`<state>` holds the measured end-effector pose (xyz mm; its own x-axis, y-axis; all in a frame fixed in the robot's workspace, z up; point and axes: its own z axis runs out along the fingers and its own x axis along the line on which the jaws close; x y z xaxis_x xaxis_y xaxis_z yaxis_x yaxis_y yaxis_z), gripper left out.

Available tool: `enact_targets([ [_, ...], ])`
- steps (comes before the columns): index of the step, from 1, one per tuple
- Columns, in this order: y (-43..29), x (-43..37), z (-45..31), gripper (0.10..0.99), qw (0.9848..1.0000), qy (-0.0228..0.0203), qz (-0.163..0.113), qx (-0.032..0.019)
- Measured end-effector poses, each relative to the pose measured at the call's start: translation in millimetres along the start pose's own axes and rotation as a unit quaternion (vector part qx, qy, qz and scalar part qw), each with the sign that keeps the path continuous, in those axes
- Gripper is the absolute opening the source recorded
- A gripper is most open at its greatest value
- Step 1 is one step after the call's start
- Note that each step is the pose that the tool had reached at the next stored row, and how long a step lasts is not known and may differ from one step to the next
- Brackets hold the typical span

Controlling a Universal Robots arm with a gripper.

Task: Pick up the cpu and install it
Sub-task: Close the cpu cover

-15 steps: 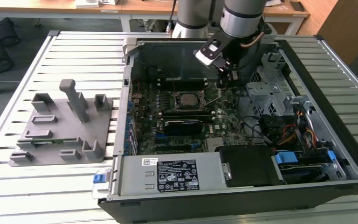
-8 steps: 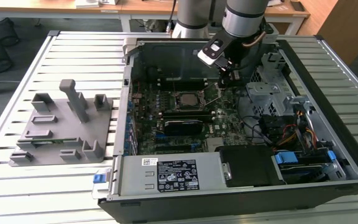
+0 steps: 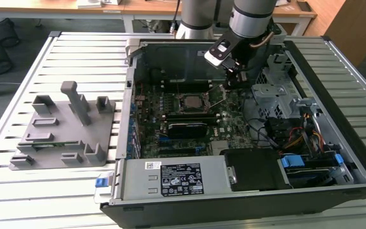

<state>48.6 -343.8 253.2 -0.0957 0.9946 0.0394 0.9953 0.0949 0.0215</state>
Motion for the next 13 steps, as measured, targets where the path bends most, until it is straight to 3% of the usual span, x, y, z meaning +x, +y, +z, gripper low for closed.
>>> enact_targets([
  [13,6.4,3.1,2.1,0.106,1.0000,-0.0033,0.000,0.0018],
])
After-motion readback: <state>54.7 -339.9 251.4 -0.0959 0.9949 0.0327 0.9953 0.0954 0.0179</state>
